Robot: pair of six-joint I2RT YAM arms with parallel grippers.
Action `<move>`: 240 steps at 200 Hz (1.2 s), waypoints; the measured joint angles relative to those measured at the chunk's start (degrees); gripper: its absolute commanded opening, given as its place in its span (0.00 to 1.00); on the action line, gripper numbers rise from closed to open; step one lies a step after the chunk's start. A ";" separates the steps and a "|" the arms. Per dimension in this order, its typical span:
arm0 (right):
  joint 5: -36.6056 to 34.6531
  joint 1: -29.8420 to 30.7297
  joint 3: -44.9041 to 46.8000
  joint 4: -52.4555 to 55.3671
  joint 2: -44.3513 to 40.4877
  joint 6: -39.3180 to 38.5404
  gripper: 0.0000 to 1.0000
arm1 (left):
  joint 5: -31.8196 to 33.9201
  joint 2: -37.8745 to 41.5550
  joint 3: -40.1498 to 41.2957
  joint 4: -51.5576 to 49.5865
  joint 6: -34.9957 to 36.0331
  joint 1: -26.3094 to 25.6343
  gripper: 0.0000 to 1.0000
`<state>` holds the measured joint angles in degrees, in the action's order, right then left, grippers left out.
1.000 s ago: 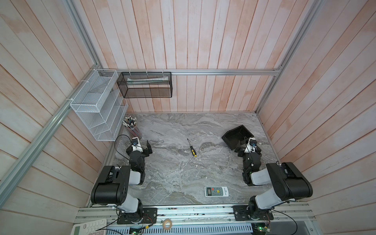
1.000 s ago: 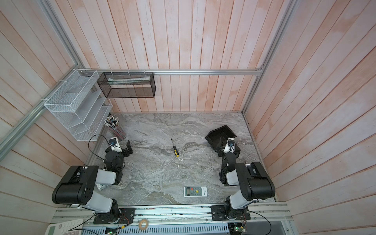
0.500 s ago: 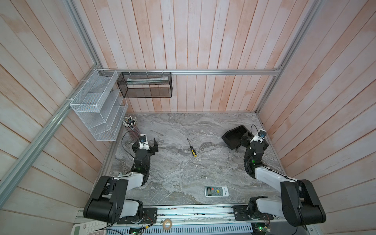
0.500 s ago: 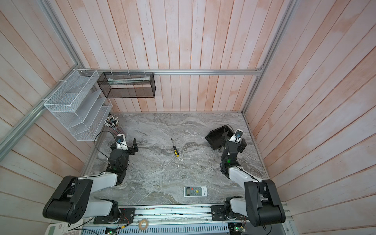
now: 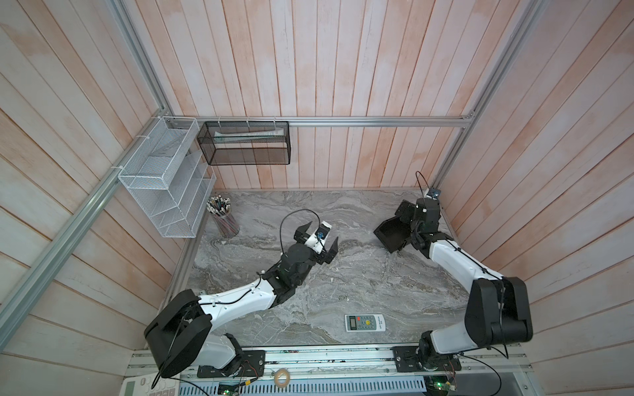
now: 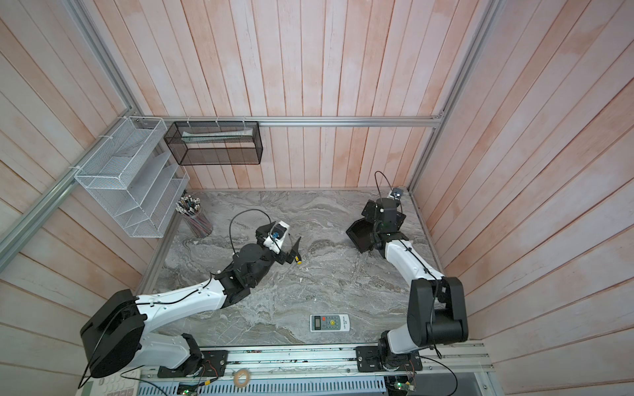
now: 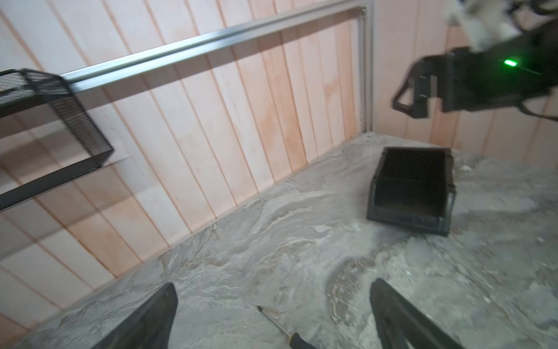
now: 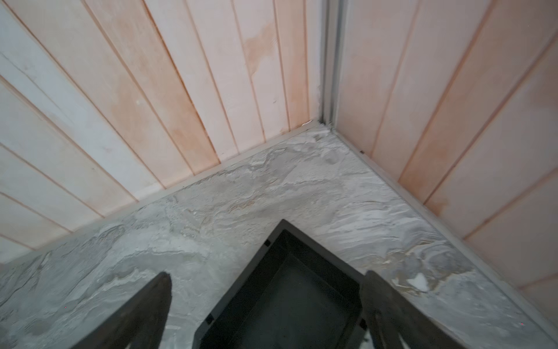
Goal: Put the screwdriver in the bin
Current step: Move the bin to the top-center of the table.
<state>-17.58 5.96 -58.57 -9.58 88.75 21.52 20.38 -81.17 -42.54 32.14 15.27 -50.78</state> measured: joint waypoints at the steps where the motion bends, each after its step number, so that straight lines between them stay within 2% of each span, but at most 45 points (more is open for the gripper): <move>1: 0.42 0.00 -0.52 0.24 0.63 0.15 0.96 | -0.07 -0.22 -0.11 -0.09 0.20 -0.22 1.00; 56: 9.40 0.00 -18.43 10.71 20.31 5.29 0.92 | -2.80 -3.61 -6.45 -1.70 5.07 -1.36 1.00; 74: 9.97 0.00 -21.42 12.59 23.61 6.95 0.91 | -3.72 -3.58 -7.17 -1.79 5.70 -1.36 1.00; 97: 10.08 -0.04 -24.22 13.73 26.67 8.83 0.79 | -5.40 -3.58 -6.97 -3.02 6.40 -1.36 1.00; 143: 11.98 -0.61 -29.49 15.17 31.34 9.77 0.75 | -5.99 -3.17 -1.53 -2.80 8.26 -1.36 1.00; 163: 12.74 -0.66 -28.79 15.23 30.84 9.60 0.74 | -6.27 -3.21 -0.28 -2.82 8.52 -1.36 1.00; 200: 14.29 -0.63 -25.33 17.18 26.14 8.44 0.80 | -6.93 -3.26 1.68 -1.25 8.50 -1.36 1.00; 240: 12.11 -0.66 -16.31 17.75 12.85 7.26 0.81 | -7.96 -1.11 5.27 -0.28 8.50 -1.36 1.00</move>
<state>-5.48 5.30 -74.87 8.16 101.60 28.77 12.43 -82.28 -37.28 31.86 23.77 -52.14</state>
